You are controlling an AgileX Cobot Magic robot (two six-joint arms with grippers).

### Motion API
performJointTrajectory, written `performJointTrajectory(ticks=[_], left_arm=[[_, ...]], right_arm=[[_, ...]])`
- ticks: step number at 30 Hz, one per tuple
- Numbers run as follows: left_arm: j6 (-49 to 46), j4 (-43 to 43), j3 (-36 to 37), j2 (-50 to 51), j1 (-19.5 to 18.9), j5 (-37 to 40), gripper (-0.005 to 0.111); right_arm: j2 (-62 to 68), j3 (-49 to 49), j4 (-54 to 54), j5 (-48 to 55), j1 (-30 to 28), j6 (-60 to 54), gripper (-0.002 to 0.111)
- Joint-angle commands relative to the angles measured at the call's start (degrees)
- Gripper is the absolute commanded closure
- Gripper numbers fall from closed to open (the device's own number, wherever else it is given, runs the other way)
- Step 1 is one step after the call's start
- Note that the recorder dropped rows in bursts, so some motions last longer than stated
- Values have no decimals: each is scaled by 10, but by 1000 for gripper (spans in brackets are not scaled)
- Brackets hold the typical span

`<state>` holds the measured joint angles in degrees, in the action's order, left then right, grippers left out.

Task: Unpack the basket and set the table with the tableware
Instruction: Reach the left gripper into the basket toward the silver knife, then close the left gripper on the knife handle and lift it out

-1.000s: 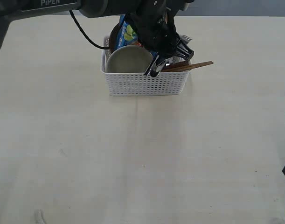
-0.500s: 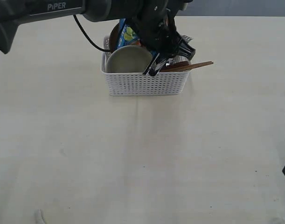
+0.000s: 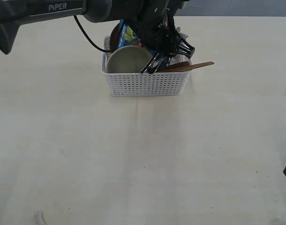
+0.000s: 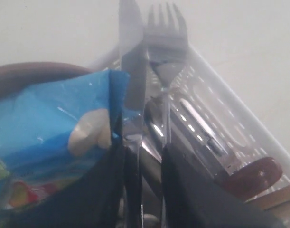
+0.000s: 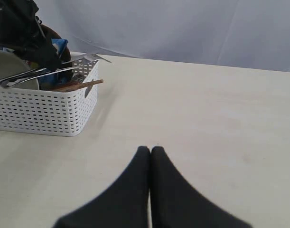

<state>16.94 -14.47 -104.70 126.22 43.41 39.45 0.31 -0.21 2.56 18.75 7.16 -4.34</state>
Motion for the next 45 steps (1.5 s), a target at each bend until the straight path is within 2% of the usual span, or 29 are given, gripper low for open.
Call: performJointTrajectory(ticks=[1, 3, 16, 26, 36, 39, 43, 45], left_arm=[[0, -3, 1, 5, -2, 22, 98], [0, 0, 1, 5, -2, 22, 107], [-12, -3, 1, 1, -2, 33, 107], [-10, -39, 1, -49, -2, 26, 107], [-22, -22, 1, -72, -2, 27, 107], [-92, 46, 1, -68, -2, 26, 98], [-169, 145, 1, -61, -2, 5, 73], [-169, 145, 1, -54, -2, -5, 69]], right_arm=[[-3, 2, 0, -4, 2, 1, 109], [-3, 2, 0, -4, 2, 1, 109], [-3, 2, 0, -4, 2, 1, 109], [-3, 2, 0, -4, 2, 1, 109], [-3, 2, 0, -4, 2, 1, 109], [-3, 2, 0, -4, 2, 1, 109], [-3, 2, 0, -4, 2, 1, 109], [-3, 2, 0, -4, 2, 1, 109]])
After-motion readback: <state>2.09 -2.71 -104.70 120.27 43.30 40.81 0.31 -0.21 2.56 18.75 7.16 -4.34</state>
